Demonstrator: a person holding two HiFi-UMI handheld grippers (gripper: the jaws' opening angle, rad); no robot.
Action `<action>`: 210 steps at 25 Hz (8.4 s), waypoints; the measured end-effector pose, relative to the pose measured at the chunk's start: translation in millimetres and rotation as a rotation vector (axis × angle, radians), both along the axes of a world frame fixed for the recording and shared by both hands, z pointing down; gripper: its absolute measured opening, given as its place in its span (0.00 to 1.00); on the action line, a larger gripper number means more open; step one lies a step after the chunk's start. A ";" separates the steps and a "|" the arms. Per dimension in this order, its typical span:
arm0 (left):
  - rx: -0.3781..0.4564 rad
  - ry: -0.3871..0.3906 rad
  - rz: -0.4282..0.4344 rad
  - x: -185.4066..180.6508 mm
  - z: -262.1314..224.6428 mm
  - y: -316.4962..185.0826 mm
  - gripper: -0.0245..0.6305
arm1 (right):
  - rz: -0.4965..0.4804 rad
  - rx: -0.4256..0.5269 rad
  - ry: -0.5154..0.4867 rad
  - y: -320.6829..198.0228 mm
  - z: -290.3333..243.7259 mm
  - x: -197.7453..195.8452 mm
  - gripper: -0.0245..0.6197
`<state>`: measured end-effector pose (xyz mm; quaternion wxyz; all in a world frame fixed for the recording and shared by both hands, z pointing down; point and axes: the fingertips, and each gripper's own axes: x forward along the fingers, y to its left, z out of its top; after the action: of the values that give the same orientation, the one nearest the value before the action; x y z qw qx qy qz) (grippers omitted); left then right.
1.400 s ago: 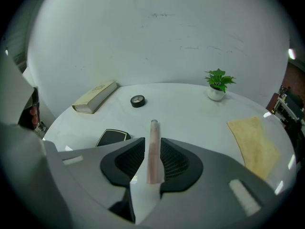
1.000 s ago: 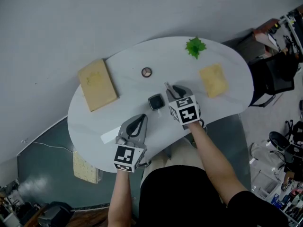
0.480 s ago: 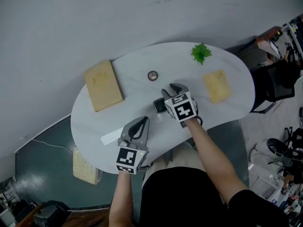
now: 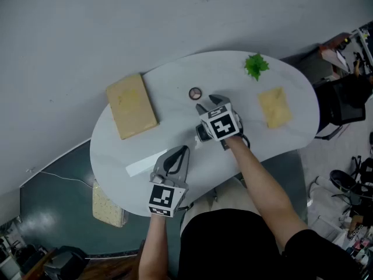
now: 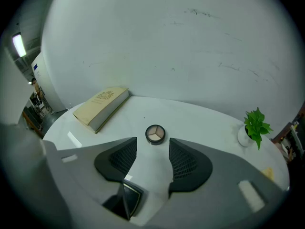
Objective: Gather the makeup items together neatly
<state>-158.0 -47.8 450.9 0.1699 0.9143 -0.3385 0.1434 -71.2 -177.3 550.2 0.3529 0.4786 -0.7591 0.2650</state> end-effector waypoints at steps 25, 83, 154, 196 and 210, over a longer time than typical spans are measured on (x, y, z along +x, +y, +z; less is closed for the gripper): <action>-0.061 0.006 -0.015 -13.4 28.0 -27.4 0.03 | 0.001 -0.077 0.055 -42.9 54.0 -13.6 0.39; 0.055 -0.045 -0.164 50.7 -24.5 0.7 0.03 | -0.156 0.078 -0.002 5.7 -50.8 71.2 0.38; 0.024 -0.150 -0.273 107.9 -10.9 34.9 0.03 | -0.357 -0.050 0.053 97.8 71.4 137.0 0.38; 0.165 -0.035 -0.206 76.9 -73.2 101.9 0.03 | -0.244 0.274 -0.043 205.8 -107.1 106.3 0.22; 0.202 0.041 -0.202 62.1 -110.2 138.0 0.03 | -0.212 0.418 -0.101 254.5 -178.7 71.2 0.09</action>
<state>-95.9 90.2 340.7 0.0977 0.8908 -0.4378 0.0720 0.0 77.2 371.5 0.2336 0.4452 -0.8600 0.0871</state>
